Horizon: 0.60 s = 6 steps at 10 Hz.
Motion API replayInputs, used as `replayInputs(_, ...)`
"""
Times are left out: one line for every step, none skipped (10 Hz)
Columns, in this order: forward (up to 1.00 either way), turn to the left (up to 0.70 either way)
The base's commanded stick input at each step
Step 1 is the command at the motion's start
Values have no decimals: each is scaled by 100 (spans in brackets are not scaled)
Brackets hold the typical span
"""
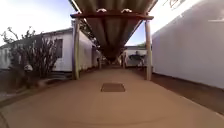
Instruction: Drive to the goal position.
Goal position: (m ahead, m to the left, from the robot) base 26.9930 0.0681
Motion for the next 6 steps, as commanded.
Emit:
replayInputs(70,0)
replayInputs(70,0)
replayInputs(70,0)
replayInputs(70,0)
replayInputs(70,0)
replayInputs(70,0)
